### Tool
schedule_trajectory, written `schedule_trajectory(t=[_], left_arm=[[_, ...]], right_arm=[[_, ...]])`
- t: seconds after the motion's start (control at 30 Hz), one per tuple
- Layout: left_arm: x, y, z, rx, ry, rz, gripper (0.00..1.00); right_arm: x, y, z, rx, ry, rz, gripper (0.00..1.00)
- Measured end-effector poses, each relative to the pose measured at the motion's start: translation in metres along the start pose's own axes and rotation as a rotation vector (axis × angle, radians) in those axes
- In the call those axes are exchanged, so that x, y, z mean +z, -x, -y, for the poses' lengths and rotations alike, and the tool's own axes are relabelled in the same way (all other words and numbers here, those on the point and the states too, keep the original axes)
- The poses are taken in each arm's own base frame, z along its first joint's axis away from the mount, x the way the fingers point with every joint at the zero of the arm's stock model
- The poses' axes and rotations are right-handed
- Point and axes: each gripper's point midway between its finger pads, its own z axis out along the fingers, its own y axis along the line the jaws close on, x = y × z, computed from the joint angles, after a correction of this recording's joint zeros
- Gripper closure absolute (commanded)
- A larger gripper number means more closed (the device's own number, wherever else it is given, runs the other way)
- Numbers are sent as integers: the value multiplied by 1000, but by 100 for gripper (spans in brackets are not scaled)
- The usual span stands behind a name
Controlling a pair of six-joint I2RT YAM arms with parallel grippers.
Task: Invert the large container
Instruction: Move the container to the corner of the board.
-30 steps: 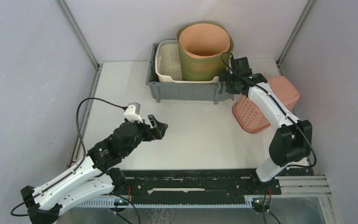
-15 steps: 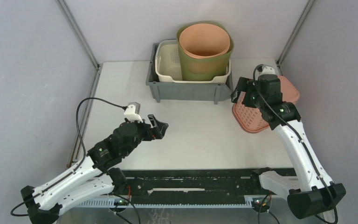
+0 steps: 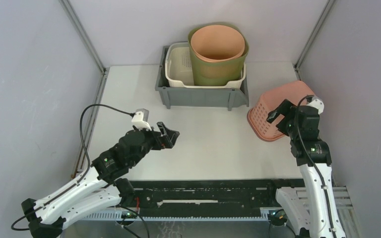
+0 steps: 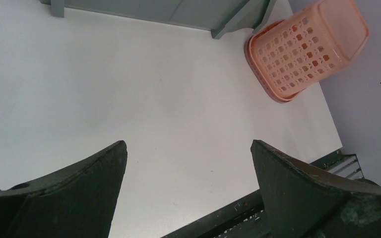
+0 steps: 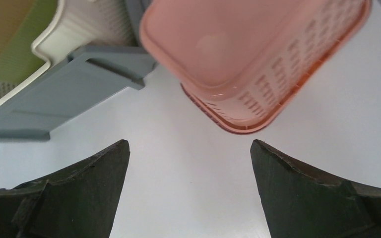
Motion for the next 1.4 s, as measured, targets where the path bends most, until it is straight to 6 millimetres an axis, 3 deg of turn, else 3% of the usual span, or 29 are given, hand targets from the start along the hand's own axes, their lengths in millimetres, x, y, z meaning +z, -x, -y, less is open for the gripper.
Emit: schedule_trajectory(t=[0.17, 0.27, 0.5, 0.67, 0.8, 1.07, 1.23, 1.4], left_arm=[[0, 0, 1, -1, -4, -1, 0], [-1, 1, 1, -3, -9, 3, 0], [-3, 0, 0, -6, -12, 7, 0], [-3, 0, -1, -7, -11, 6, 0], [-1, -3, -2, -7, -5, -2, 0], [0, -4, -2, -6, -1, -6, 0], [0, -4, -2, -7, -3, -4, 0], [-1, -4, -2, -7, -3, -4, 0]], right_arm=[[5, -7, 23, 73, -71, 15, 0], [9, -16, 26, 85, -74, -9, 0], [7, -20, 21, 87, -35, -26, 6], [-2, -20, 6, 70, 49, -15, 8], [1, -33, -10, 13, 97, -73, 8], [30, -79, -41, -167, 115, -262, 8], [55, -92, -30, -207, 34, -328, 8], [82, -84, -10, -178, -45, -336, 8]])
